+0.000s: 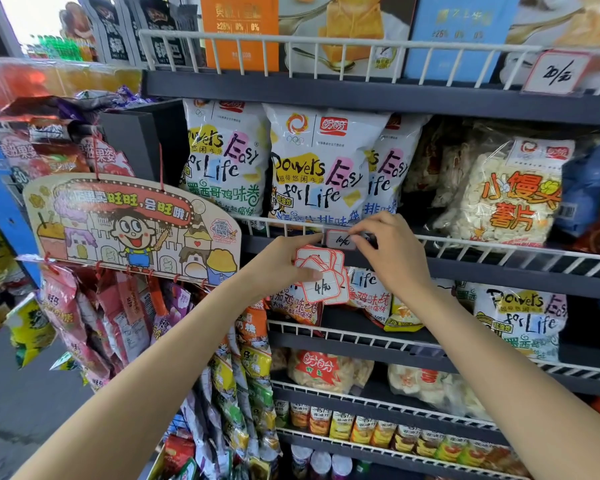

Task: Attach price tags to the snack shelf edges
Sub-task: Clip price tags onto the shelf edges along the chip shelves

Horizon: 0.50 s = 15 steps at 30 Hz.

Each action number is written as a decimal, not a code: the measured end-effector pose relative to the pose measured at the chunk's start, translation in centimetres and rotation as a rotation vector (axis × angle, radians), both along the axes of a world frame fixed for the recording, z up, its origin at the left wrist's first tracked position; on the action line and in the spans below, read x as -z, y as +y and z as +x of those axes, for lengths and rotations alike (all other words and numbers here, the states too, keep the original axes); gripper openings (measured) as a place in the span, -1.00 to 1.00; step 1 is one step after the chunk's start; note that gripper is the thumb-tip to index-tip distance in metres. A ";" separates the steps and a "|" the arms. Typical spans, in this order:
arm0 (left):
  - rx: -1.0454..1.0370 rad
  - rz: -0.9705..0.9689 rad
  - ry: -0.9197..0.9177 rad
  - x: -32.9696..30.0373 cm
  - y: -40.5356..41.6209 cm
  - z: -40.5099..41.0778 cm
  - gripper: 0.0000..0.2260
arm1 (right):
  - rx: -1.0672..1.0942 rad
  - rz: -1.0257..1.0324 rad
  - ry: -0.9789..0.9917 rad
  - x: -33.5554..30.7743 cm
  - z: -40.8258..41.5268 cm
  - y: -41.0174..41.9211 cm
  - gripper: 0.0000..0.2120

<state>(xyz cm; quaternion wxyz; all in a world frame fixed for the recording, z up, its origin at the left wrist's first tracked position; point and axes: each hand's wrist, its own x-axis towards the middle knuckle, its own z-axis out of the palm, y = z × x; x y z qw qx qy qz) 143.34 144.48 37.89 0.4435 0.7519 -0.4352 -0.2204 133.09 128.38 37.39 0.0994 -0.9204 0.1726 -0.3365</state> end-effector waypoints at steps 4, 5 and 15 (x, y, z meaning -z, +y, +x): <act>-0.007 0.008 0.011 -0.1 -0.1 0.0 -0.38 | 0.061 -0.010 0.005 -0.6 0.4 0.3 -0.87; -0.004 0.006 0.014 -0.1 -0.1 0.0 -0.38 | 0.079 -0.024 -0.002 -0.6 0.4 0.5 -0.87; -0.028 -0.034 0.039 -0.2 -0.6 0.0 -0.41 | 0.136 -0.064 -0.070 -0.6 0.7 0.5 -0.86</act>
